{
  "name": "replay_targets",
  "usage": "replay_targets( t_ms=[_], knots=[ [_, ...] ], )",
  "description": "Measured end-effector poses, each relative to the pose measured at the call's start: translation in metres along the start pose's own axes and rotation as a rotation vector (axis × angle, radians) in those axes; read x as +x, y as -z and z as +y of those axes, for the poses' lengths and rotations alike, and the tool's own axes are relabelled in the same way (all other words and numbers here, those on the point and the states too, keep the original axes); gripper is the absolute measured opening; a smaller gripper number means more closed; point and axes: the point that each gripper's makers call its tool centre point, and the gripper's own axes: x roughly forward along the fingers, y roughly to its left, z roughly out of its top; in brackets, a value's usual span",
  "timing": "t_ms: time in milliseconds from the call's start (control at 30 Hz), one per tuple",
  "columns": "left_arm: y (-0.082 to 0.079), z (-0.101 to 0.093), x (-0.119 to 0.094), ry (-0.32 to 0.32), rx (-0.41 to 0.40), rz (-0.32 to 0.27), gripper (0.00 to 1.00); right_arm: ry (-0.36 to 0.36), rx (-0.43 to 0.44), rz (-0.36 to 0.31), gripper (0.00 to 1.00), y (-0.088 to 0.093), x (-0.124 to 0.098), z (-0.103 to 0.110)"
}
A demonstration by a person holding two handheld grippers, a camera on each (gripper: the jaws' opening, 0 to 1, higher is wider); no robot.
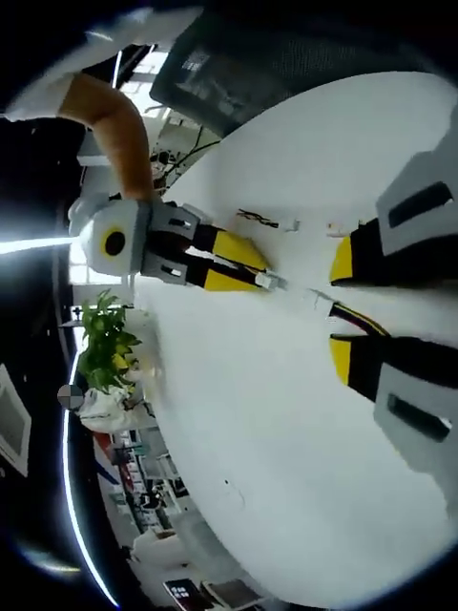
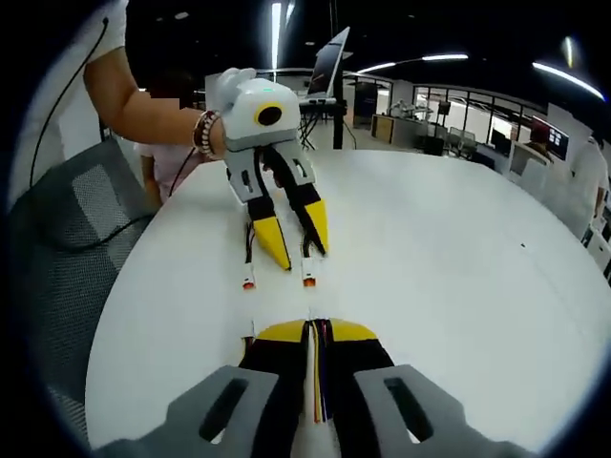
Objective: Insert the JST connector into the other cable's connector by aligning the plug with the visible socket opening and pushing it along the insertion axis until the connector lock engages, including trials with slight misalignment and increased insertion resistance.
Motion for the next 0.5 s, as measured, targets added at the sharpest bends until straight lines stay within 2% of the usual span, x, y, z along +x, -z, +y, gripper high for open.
replay_targets(
  t_ms=[133, 300, 367, 500],
  knots=[
    [-0.001, -0.002, 0.001, 0.006, 0.009, -0.003, 0.01, 0.001, 0.000, -0.001, 0.05, 0.000, -0.001, -0.001],
    [-0.002, -0.007, 0.001, 0.019, 0.026, 0.000, 0.01, -0.002, -0.005, -0.004, 0.05, -0.003, -0.001, -0.001],
    [-0.003, -0.010, -0.001, 0.024, 0.056, 0.008, 0.01, -0.009, -0.017, -0.006, 0.05, -0.005, -0.002, 0.001],
    [-0.010, -0.013, -0.007, 0.022, 0.071, 0.006, 0.00, -0.020, -0.037, -0.001, 0.04, -0.011, -0.003, 0.005]
  ],
)
